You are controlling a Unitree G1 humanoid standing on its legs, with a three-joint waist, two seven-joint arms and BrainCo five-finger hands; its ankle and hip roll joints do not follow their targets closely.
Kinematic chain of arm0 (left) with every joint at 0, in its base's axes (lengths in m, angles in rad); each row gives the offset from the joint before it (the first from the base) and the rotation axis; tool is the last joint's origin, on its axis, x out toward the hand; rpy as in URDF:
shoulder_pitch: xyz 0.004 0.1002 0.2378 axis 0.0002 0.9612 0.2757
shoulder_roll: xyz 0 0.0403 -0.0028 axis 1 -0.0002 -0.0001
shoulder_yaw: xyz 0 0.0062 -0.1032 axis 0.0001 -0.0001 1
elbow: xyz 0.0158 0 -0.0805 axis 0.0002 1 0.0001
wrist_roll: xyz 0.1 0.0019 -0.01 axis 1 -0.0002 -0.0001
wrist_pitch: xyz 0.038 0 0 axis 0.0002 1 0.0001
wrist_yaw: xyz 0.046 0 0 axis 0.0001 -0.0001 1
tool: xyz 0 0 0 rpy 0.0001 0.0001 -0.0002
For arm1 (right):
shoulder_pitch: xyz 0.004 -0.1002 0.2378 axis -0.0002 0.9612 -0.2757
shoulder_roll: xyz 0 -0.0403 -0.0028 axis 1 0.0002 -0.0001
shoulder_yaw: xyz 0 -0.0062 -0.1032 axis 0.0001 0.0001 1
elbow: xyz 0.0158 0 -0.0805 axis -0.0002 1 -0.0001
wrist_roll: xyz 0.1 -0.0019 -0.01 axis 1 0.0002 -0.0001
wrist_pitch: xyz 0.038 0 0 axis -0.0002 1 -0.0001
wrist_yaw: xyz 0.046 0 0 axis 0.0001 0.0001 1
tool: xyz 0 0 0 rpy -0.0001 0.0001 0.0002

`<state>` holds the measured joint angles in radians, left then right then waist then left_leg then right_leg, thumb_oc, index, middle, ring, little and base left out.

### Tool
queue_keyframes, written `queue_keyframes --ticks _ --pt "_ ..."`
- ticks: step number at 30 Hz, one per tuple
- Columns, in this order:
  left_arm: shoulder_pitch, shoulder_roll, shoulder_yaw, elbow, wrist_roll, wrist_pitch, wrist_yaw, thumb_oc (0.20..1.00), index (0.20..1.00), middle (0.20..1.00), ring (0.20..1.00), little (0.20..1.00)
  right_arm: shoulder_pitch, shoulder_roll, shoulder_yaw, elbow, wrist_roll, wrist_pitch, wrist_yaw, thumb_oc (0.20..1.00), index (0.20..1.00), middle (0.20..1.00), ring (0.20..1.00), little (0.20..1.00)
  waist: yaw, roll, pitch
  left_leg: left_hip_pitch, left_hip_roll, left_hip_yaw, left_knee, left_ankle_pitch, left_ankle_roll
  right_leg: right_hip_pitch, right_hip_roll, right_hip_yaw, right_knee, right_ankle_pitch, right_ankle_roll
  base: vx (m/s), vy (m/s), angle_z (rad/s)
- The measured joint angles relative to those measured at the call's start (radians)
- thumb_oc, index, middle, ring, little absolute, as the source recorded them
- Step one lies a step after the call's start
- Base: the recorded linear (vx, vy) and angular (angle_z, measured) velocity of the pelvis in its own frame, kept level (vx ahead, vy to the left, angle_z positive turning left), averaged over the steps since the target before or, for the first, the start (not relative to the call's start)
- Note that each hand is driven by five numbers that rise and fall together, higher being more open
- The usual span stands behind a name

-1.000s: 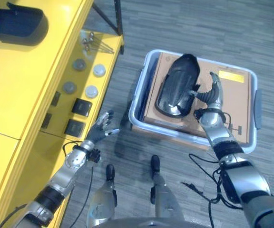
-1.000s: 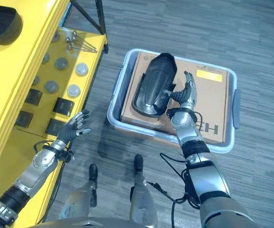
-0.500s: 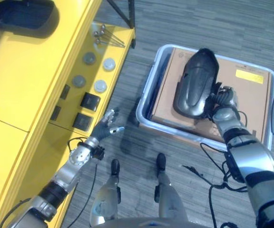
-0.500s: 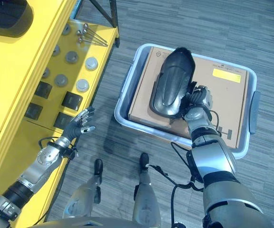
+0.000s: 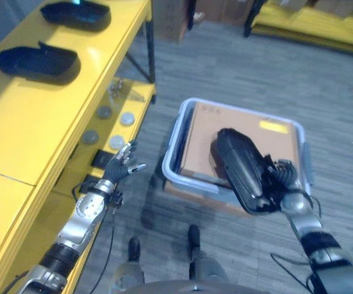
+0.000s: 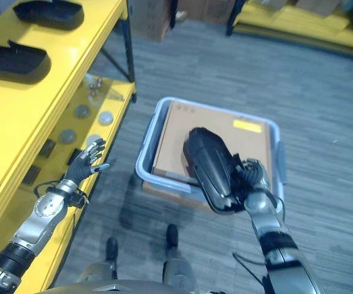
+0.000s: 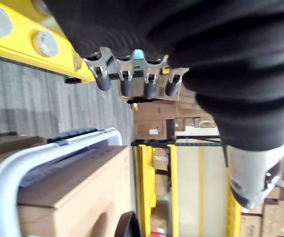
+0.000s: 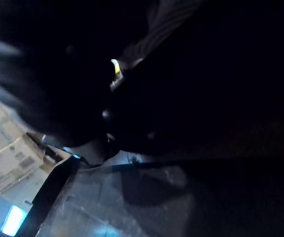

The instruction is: Move parts from the plastic box to the shelf.

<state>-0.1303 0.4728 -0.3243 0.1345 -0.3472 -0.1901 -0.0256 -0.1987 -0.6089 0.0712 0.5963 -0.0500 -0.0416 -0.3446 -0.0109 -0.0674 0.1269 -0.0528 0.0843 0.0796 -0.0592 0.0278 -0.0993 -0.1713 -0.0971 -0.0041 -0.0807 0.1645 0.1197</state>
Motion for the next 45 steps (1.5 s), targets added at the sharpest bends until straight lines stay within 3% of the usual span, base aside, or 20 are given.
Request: queue_keyframes --ticks 2,4,6,7,9,10,12,15,25,30,36,38,45 --pt "-0.034 -0.007 -0.003 -0.049 0.019 0.018 -0.001 1.0 1.0 1.0 1.0 1.0 0.107 -0.007 -0.084 -0.183 -0.102 -0.006 -0.002 0.2 0.2 0.2 0.2 0.2 -0.03 -0.027 -0.033 0.082 -0.001 0.037 -0.018 -0.01 0.004 0.056 0.003 0.034 0.0 -0.004 0.005 0.07 -0.01 -0.35" --pt "-0.034 -0.007 -0.003 -0.049 0.019 0.018 -0.001 1.0 1.0 1.0 1.0 1.0 0.107 -0.007 -0.084 -0.183 -0.102 -0.006 -0.002 0.2 0.2 0.2 0.2 0.2 -0.03 -0.027 -0.033 0.082 -0.001 0.037 -0.018 -0.01 0.004 0.056 0.003 0.034 0.0 -0.004 0.005 0.02 -0.005 -0.23" --pt "-0.047 -0.097 0.007 -0.031 0.035 0.02 0.013 1.0 1.0 1.0 1.0 1.0 0.201 -0.011 -0.099 -0.326 -0.174 -0.021 -0.003 0.2 0.2 0.2 0.2 0.2 -0.077 -0.037 -0.123 0.141 0.004 0.069 -0.019 -0.039 0.005 0.097 0.008 0.062 0.0 -0.018 0.006 0.07 -0.015 -0.41" --pt "-0.047 -0.097 0.007 -0.031 0.035 0.02 0.013 1.0 1.0 1.0 1.0 1.0 0.201 -0.011 -0.099 -0.326 -0.174 -0.021 -0.003 0.2 0.2 0.2 0.2 0.2 -0.077 -0.037 -0.123 0.141 0.004 0.069 -0.019 -0.039 0.005 0.097 0.008 0.062 0.0 -0.018 0.006 0.07 -0.008 -0.29" --pt "-0.037 -0.14 0.005 -0.035 0.02 0.03 0.013 1.0 1.0 1.0 1.0 1.0 0.243 -0.014 -0.128 -0.424 -0.22 -0.009 0.0 0.2 0.2 0.2 0.2 0.2 -0.086 -0.034 -0.133 0.183 0.008 0.094 -0.018 -0.048 0.002 0.117 0.015 0.08 0.0 -0.022 0.006 0.02 -0.002 -0.3" --pt "-0.002 -0.161 -0.001 -0.035 -0.005 0.041 0.004 1.0 1.0 1.0 1.0 1.0 0.266 -0.04 -0.131 -0.555 -0.279 -0.02 -0.002 0.2 0.2 0.2 0.2 0.2 -0.095 -0.015 -0.158 0.211 0.014 0.116 -0.019 -0.058 0.002 0.141 0.026 0.1 0.001 -0.027 0.006 0.05 -0.01 -0.28" --pt "0.003 -0.161 -0.001 -0.035 -0.005 0.041 0.002 1.0 1.0 1.0 1.0 1.0 0.265 -0.044 -0.131 -0.567 -0.283 -0.023 -0.002 0.2 0.2 0.2 0.2 0.2 -0.095 -0.012 -0.163 0.214 0.014 0.118 -0.018 -0.059 0.001 0.14 0.028 0.106 0.001 -0.027 0.006 0.04 -0.008 -0.22" --pt "0.003 -0.182 -0.091 -0.016 -0.088 0.085 -0.006 1.0 1.0 1.0 1.0 1.0 0.241 -0.075 -0.131 -0.727 -0.454 -0.044 -0.04 0.2 0.2 0.2 0.2 0.2 -0.102 0.013 -0.187 0.251 0.022 0.139 -0.019 -0.065 -0.002 0.171 0.035 0.115 0.0 -0.03 0.004 0.03 0.009 -0.09" --pt "-0.042 -0.245 -0.197 0.046 -0.166 0.128 0.007 1.0 1.0 1.0 1.0 1.0 0.072 -0.111 -0.027 -0.747 -0.629 -0.043 -0.124 0.2 0.2 0.2 0.2 0.2 -0.1 0.052 -0.197 0.262 0.019 0.141 -0.025 -0.072 0.006 0.178 0.032 0.128 0.0 -0.03 0.003 0.0 0.003 -0.02" --pt "-0.144 -0.257 -0.277 0.034 -0.373 0.145 -0.017 1.0 1.0 1.0 1.0 1.0 -0.062 -0.114 0.126 -0.738 -0.664 -0.047 -0.146 0.2 0.2 0.2 0.2 0.2 -0.104 0.065 -0.184 0.263 0.02 0.144 -0.025 -0.071 0.004 0.178 0.035 0.13 0.0 -0.026 0.008 0.0 0.003 -0.01" --pt "-0.162 -0.23 -0.275 0.031 -0.463 0.147 -0.045 1.0 1.0 1.0 1.0 1.0 -0.1 -0.108 0.19 -0.73 -0.664 -0.044 -0.144 0.2 0.2 0.2 0.2 0.2 -0.096 0.065 -0.173 0.263 0.019 0.147 -0.024 -0.068 0.001 0.178 0.034 0.129 0.0 -0.027 0.008 0.0 0.002 0.0" --pt "-0.169 -0.235 -0.277 0.032 -0.496 0.147 -0.046 1.0 1.0 1.0 1.0 1.0 -0.153 -0.096 0.272 -0.731 -0.661 -0.054 -0.135 0.2 0.2 0.2 0.2 0.2 -0.096 0.061 -0.149 0.263 0.019 0.146 -0.024 -0.068 0.001 0.178 0.034 0.129 0.0 -0.027 0.008 0.0 0.0 0.0" --pt "-0.17 -0.237 -0.266 0.04 -0.51 0.143 0.018 1.0 1.0 1.0 1.0 1.0 -0.171 0.008 0.288 -0.739 -0.625 -0.062 -0.114 0.2 0.2 0.2 0.2 0.2 -0.08 0.044 -0.132 0.262 0.02 0.144 -0.019 -0.068 0.002 0.172 0.036 0.126 0.0 -0.019 -0.001 0.0 0.0 0.0"
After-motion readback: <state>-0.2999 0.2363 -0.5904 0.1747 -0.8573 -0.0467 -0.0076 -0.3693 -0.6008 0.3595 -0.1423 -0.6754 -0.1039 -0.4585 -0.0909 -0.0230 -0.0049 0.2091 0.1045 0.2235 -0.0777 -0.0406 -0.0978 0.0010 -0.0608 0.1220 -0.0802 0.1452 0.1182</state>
